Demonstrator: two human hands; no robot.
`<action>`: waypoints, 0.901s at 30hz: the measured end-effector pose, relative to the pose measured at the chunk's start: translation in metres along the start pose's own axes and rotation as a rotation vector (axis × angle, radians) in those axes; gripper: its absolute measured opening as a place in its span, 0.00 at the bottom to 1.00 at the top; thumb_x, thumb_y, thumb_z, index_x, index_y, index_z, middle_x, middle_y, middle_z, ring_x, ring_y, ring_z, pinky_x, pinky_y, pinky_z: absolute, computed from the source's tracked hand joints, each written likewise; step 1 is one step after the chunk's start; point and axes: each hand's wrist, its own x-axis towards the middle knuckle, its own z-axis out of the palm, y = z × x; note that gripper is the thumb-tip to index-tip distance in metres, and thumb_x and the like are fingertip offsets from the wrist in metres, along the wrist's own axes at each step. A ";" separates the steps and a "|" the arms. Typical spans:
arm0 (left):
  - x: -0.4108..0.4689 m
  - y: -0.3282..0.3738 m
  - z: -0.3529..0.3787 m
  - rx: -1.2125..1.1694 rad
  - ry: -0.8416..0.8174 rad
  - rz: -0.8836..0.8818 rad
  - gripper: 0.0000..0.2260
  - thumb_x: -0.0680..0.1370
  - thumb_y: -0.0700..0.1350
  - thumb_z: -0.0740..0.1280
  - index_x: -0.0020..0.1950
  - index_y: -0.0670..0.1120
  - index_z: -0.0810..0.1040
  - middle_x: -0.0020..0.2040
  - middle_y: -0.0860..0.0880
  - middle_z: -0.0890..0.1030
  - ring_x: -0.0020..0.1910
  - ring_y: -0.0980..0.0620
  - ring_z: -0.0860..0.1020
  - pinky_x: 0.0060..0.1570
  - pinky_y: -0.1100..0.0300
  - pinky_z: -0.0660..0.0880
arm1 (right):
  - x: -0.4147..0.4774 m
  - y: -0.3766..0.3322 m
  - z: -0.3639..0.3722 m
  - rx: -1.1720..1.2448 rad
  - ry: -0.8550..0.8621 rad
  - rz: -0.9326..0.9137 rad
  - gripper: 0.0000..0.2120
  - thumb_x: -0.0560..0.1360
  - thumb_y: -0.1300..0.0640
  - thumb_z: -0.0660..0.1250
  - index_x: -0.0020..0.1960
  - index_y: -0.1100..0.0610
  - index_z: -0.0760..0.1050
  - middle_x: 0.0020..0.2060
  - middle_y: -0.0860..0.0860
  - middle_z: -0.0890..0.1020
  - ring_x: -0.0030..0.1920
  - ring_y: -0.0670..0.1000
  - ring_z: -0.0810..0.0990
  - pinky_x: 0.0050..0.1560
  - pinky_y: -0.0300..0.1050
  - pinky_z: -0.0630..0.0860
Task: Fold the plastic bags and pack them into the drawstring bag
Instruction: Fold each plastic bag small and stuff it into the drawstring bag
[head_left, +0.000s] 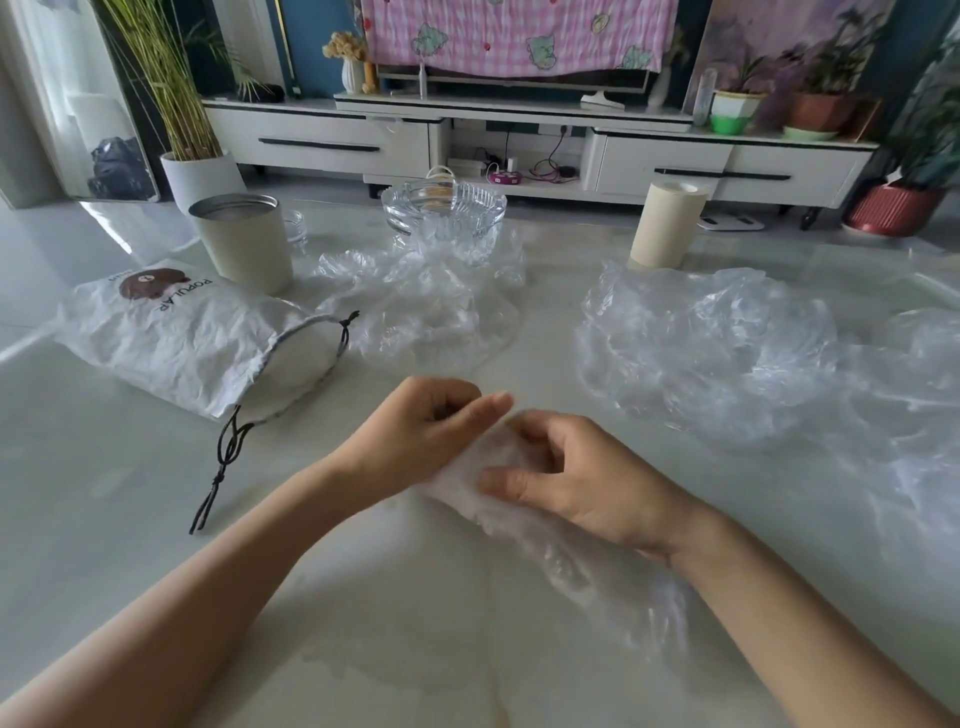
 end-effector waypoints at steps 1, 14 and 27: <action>0.002 -0.001 -0.002 0.016 0.037 -0.023 0.20 0.71 0.57 0.62 0.27 0.44 0.66 0.23 0.56 0.59 0.22 0.58 0.57 0.22 0.68 0.55 | 0.000 0.002 -0.002 0.016 -0.001 0.008 0.13 0.70 0.54 0.72 0.50 0.59 0.77 0.39 0.47 0.81 0.41 0.42 0.79 0.45 0.39 0.77; -0.001 0.002 0.006 -0.545 -0.029 -0.303 0.08 0.76 0.47 0.66 0.41 0.43 0.74 0.35 0.49 0.80 0.34 0.54 0.78 0.35 0.63 0.75 | 0.001 -0.001 -0.007 0.352 0.312 0.088 0.13 0.72 0.53 0.69 0.51 0.61 0.75 0.46 0.57 0.83 0.46 0.52 0.83 0.49 0.47 0.80; 0.001 0.009 0.001 -0.873 0.039 -0.484 0.09 0.79 0.45 0.60 0.47 0.40 0.74 0.34 0.43 0.79 0.28 0.50 0.79 0.30 0.61 0.78 | 0.001 -0.008 -0.010 0.304 0.300 -0.139 0.20 0.73 0.74 0.61 0.34 0.55 0.82 0.36 0.46 0.84 0.40 0.42 0.81 0.39 0.32 0.75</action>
